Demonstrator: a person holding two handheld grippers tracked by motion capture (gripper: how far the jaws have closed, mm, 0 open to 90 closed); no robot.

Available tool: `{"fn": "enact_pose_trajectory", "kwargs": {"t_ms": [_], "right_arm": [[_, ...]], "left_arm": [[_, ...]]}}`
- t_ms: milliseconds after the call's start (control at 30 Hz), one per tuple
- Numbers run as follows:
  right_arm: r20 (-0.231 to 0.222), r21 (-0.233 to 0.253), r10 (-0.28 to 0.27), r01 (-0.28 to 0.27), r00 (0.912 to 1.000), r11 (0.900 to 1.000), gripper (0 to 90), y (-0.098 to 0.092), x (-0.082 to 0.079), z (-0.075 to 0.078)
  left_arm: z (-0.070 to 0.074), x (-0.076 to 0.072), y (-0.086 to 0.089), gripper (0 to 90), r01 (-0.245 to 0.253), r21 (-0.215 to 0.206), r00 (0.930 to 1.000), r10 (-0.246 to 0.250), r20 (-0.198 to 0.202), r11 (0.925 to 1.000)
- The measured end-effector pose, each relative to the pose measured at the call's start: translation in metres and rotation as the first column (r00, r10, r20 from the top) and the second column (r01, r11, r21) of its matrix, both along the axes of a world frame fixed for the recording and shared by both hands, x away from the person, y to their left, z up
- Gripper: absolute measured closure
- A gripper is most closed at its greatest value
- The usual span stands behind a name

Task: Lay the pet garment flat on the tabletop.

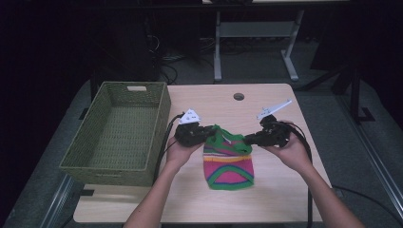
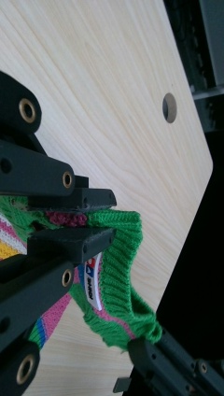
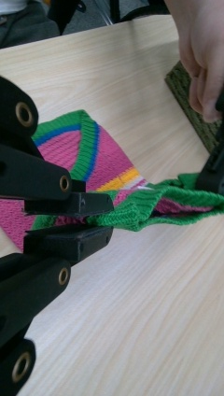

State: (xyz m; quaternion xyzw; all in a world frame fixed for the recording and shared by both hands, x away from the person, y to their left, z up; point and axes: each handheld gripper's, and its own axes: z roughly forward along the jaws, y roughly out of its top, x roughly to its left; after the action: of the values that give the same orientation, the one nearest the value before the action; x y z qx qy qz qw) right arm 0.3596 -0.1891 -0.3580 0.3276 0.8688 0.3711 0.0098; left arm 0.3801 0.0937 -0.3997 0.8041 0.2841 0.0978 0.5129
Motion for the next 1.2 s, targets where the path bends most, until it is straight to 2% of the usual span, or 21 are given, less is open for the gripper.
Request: {"fn": "enact_pose_trajectory", "kwargs": {"t_ms": [167, 267, 367, 433, 467, 500, 533, 600, 667, 700, 733, 800, 867, 933, 1000, 1067, 1133, 1200], "right_arm": [[-0.002, -0.008, -0.005, 0.005, 1.0000, 1.000, 82.5, -0.007, -0.004, 0.001], [0.003, -0.007, -0.017, 0.017, 0.9998, 1.000, 82.4, -0.009, -0.002, 0.001], [0.013, -0.016, -0.035, 0.035, 0.9993, 0.999, 82.3, -0.012, 0.003, -0.001], [0.020, -0.024, -0.062, 0.063, 0.9979, 0.998, 81.3, -0.013, 0.011, -0.002], [0.045, -0.035, -0.090, 0.092, 0.9949, 0.995, 78.7, -0.013, 0.017, 0.000], [0.075, -0.035, -0.125, 0.128, 0.9894, 0.991, 71.1, -0.014, 0.025, 0.001], [0.099, -0.016, -0.179, 0.181, 0.9790, 0.983, 63.0, -0.015, 0.032, 0.002], [0.128, 0.047, -0.248, 0.244, 0.9602, 0.969, 60.8, -0.020, 0.047, 0.004], [0.124, 0.085, -0.276, 0.267, 0.9531, 0.960, 59.7, -0.023, 0.054, 0.003], [0.111, 0.101, -0.282, 0.271, 0.9530, 0.957, 58.9, -0.025, 0.056, 0.001], [0.090, 0.096, -0.275, 0.267, 0.9571, 0.959, 57.6, -0.025, 0.057, -0.003], [0.087, 0.068, -0.264, 0.258, 0.9607, 0.964, 57.0, -0.025, 0.056, -0.010], [0.058, 0.063, -0.254, 0.251, 0.9654, 0.966, 55.6, -0.024, 0.054, -0.019], [0.047, 0.046, -0.248, 0.246, 0.9676, 0.968, 55.4, -0.025, 0.052, -0.024], [0.024, 0.053, -0.237, 0.235, 0.9713, 0.971, 54.4, -0.025, 0.051, -0.030], [0.020, 0.053, -0.228, 0.227, 0.9734, 0.973, 54.1, -0.025, 0.051, -0.032], [-0.010, 0.063, -0.220, 0.220, 0.9754, 0.973, 53.5, -0.024, 0.052, -0.034], [-0.010, 0.055, -0.210, 0.210, 0.9777, 0.976, 53.7, -0.024, 0.052, -0.037]], "left_arm": [[0.001, 0.006, -0.011, 80.8, 0.016, 0.027, 0.9999, -0.016, 0.004, 0.9995], [0.001, 0.009, -0.015, 80.8, 0.010, 0.023, 1.0000, -0.010, -0.001, 0.9997], [0.000, 0.013, -0.017, 80.7, 0.002, 0.030, 1.0000, -0.002, -0.003, 0.9996], [0.000, 0.015, -0.018, 78.1, -0.026, 0.036, 0.9997, 0.026, 0.003, 0.9990], [-0.001, 0.016, -0.018, 73.3, -0.049, 0.033, 0.9988, 0.049, 0.007, 0.9983], [-0.001, 0.018, -0.017, 70.5, -0.068, 0.023, 0.9977, 0.068, 0.001, 0.9974], [-0.002, 0.019, -0.017, 66.3, -0.089, 0.017, 0.9960, 0.089, -0.006, 0.9959], [-0.003, 0.019, -0.015, 60.9, -0.092, 0.013, 0.9957, 0.092, -0.008, 0.9957], [-0.004, 0.017, -0.014, 58.3, -0.098, 0.027, 0.9952, 0.098, 0.006, 0.9949], [-0.005, 0.016, -0.012, 56.8, -0.092, 0.035, 0.9957, 0.092, 0.012, 0.9951], [-0.005, 0.016, -0.012, 56.8, -0.089, 0.042, 0.9960, 0.088, 0.016, 0.9952], [-0.008, 0.014, -0.010, 56.7, -0.091, 0.044, 0.9959, 0.090, 0.013, 0.9949], [-0.010, 0.013, -0.009, 56.7, -0.089, 0.048, 0.9960, 0.089, 0.002, 0.9949], [-0.012, 0.012, -0.008, 56.7, -0.088, 0.044, 0.9961, 0.088, -0.002, 0.9951], [-0.013, 0.009, -0.006, 56.7, -0.083, 0.038, 0.9964, 0.084, -0.008, 0.9958], [-0.014, 0.007, -0.004, 56.7, -0.079, 0.032, 0.9967, 0.080, -0.014, 0.9964], [-0.014, 0.005, -0.003, 56.8, -0.076, 0.029, 0.9970, 0.076, -0.016, 0.9967], [-0.015, 0.004, -0.002, 56.9, -0.069, 0.028, 0.9974, 0.069, -0.019, 0.9973]]}}
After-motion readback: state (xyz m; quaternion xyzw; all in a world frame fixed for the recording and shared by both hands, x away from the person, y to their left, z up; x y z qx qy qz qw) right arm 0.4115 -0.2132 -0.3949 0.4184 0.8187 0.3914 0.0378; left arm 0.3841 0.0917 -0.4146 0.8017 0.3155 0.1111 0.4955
